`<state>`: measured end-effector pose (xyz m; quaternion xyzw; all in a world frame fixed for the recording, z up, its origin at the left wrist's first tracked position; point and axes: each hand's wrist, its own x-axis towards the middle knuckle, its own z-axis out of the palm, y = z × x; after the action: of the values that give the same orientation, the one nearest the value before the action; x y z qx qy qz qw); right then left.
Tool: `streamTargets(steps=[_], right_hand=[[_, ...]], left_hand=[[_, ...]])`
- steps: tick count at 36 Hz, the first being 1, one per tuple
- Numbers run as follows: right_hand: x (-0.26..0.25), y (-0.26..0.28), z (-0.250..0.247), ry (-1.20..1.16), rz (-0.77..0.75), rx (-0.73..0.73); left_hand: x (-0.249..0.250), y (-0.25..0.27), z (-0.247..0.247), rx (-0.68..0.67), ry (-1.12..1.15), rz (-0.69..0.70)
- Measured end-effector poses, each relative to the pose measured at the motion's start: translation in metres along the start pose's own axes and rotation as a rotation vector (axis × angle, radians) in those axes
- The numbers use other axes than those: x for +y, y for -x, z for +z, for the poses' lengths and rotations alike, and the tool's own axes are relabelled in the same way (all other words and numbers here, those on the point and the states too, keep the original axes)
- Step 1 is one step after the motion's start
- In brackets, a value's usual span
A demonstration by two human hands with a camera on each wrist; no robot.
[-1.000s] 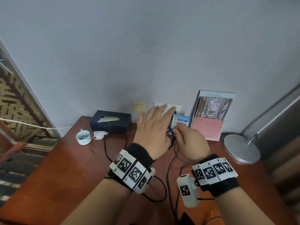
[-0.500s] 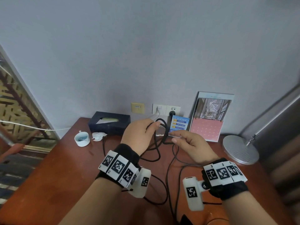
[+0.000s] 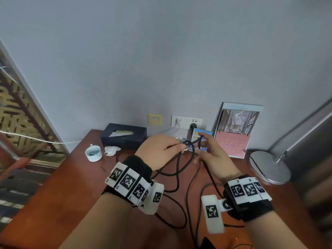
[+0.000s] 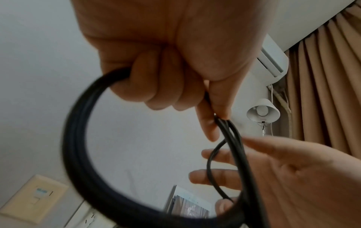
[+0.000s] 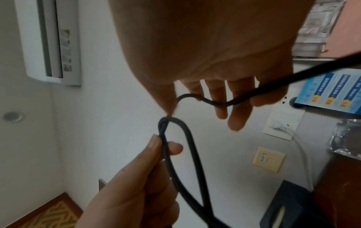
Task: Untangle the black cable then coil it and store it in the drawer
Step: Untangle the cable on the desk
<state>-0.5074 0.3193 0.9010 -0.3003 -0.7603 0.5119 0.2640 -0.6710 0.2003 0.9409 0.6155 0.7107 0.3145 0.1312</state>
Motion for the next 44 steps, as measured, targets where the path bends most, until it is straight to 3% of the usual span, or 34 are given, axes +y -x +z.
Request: streamTargets(steps=[5, 15, 19, 22, 27, 29, 32, 35, 39, 44], right_hand=[[-0.004, 0.002, 0.005, -0.069, -0.053, -0.025], [-0.009, -0.003, 0.007, 0.367, -0.206, 0.179], [0.001, -0.006, 0.005, 0.559, -0.252, 0.21], [0.004, -0.005, 0.003, 0.469, -0.206, 0.186], [-0.001, -0.01, 0.002, -0.114, 0.025, 0.184], [0.0, -0.012, -0.002, -0.232, 0.124, 0.167], [0.003, -0.015, -0.005, -0.195, 0.156, 0.134], [0.001, -0.018, -0.006, 0.122, 0.04, 0.156], [-0.004, -0.02, -0.001, 0.394, -0.067, 0.131], [-0.005, -0.022, 0.005, 0.437, -0.099, 0.12]], left_hand=[[0.003, -0.001, 0.001, 0.015, -0.04, 0.001], [0.005, -0.004, 0.006, 0.078, -0.05, -0.027], [0.001, -0.006, 0.006, 0.212, -0.046, -0.048], [0.0, -0.007, 0.007, 0.258, -0.022, -0.017], [-0.007, -0.008, 0.009, 0.353, 0.093, -0.086], [-0.01, -0.007, 0.012, 0.423, 0.159, -0.143], [-0.015, -0.009, 0.015, 0.46, 0.238, -0.248], [-0.016, -0.012, 0.017, 0.361, 0.11, -0.298], [0.0, -0.014, 0.018, 0.342, -0.073, -0.176], [0.022, -0.016, 0.026, 0.279, -0.056, 0.047]])
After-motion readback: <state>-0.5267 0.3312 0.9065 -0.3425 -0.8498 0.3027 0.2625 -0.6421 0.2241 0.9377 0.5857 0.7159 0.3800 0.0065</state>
